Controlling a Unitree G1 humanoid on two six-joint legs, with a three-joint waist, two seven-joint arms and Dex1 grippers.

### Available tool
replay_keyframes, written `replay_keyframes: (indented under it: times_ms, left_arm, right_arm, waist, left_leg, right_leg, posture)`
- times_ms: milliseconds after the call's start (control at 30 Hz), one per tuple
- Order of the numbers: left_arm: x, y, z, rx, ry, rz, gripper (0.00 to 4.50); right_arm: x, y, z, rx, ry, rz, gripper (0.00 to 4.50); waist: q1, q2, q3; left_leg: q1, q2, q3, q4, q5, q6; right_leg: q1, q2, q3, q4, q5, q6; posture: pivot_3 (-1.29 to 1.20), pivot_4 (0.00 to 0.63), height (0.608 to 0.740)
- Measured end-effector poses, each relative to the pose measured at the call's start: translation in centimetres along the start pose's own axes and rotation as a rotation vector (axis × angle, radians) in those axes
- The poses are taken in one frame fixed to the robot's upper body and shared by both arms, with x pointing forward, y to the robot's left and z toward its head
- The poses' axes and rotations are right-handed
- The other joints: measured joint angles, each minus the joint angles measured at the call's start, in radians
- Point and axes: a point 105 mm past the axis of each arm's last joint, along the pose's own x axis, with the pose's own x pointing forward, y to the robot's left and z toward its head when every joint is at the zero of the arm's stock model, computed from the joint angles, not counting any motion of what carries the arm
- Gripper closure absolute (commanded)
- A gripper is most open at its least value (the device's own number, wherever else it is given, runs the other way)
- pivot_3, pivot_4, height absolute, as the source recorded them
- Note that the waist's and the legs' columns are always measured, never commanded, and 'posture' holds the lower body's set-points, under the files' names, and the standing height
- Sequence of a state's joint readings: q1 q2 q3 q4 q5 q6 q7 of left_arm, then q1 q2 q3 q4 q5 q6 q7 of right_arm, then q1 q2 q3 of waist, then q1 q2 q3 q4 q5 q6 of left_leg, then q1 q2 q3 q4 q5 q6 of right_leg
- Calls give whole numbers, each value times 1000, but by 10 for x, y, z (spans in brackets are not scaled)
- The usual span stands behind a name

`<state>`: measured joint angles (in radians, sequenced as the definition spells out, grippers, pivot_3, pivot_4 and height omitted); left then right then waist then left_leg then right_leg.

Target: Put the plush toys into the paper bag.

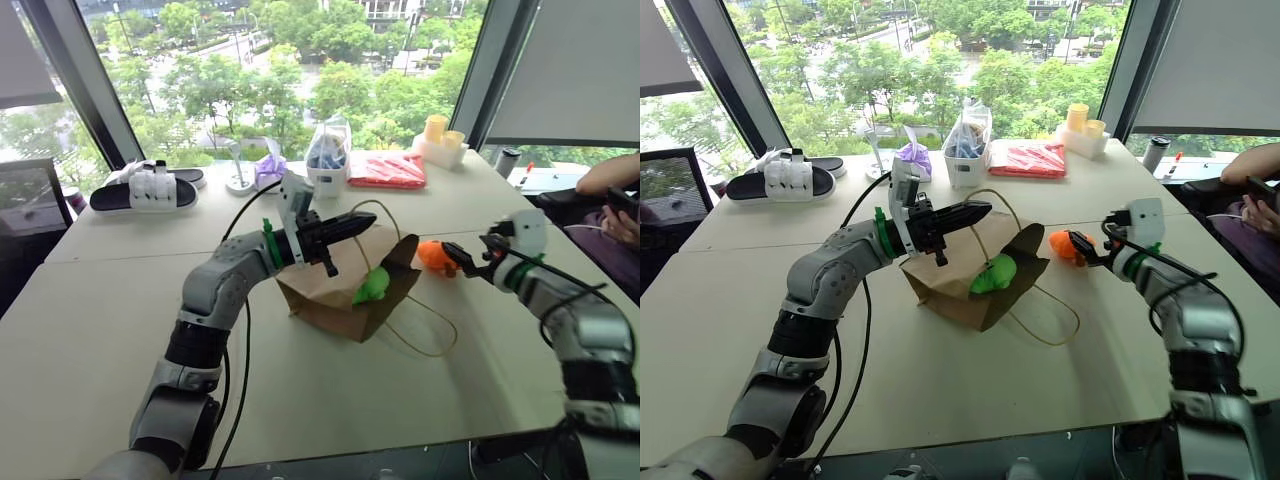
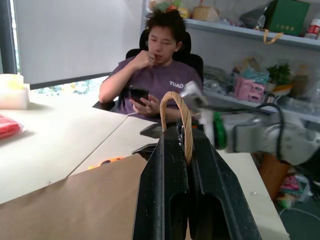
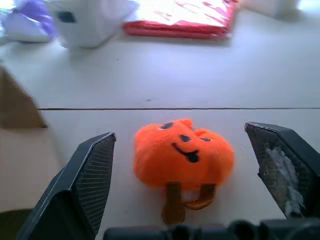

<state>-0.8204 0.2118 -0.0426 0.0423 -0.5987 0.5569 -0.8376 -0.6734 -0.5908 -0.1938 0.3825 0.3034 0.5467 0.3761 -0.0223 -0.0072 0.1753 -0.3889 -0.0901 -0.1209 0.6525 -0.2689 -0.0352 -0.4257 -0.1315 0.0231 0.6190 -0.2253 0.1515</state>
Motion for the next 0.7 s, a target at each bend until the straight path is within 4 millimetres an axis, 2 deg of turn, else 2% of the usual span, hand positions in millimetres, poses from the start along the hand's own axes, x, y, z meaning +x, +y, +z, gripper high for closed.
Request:
replay_keyframes:
  times_ms: [33,67,167,333,433,600,700]
  left_arm:
    - [0,-1,1,3,-3,3,4500]
    - [2,-2,1,2,-7,0,4500]
    - [2,-2,2,8,-8,10,4500]
    - [-3,3,1,8,-5,46,4500]
    - [-4,4,0,5,-5,53,4500]
    - [-4,4,0,3,-7,57,4500]
    - [-3,5,2,-7,-25,59,4500]
  right_arm:
    - [15,2,-6,21,35,-20,22]
    - [23,4,-13,29,62,-26,22]
    - [38,10,-29,66,125,-29,840]
    - [43,3,-28,32,134,-48,3364]
    - [44,3,-29,10,138,-46,4375]
    - [43,2,-28,-18,123,-37,4408]
    - [30,-6,-20,-52,80,-6,4408]
  waist:
    - [-2,0,0]
    - [0,0,0]
    - [8,0,0]
    - [4,0,0]
    - [4,0,0]
    - [5,0,0]
    - [11,0,0]
  left_leg:
    - [0,0,0,-1,0,0]
    - [0,0,0,-1,0,0]
    - [-1,0,-1,-3,0,-1]
    - [-1,-1,0,-2,0,0]
    - [-1,0,0,-1,0,0]
    - [-1,0,0,0,0,0]
    - [-2,-1,-1,0,0,0]
  right_leg:
    - [0,0,0,0,0,0]
    - [0,0,0,0,0,0]
    - [-1,0,0,-1,0,0]
    - [-1,-1,0,-4,0,0]
    - [-1,-1,0,-2,0,0]
    - [0,-1,0,-1,0,0]
    - [-1,-1,0,-2,0,0]
  posture:
    - [0,150,740]
    - [0,150,740]
    - [0,150,740]
    - [0,150,740]
    - [0,150,740]
    - [0,150,740]
    - [0,150,740]
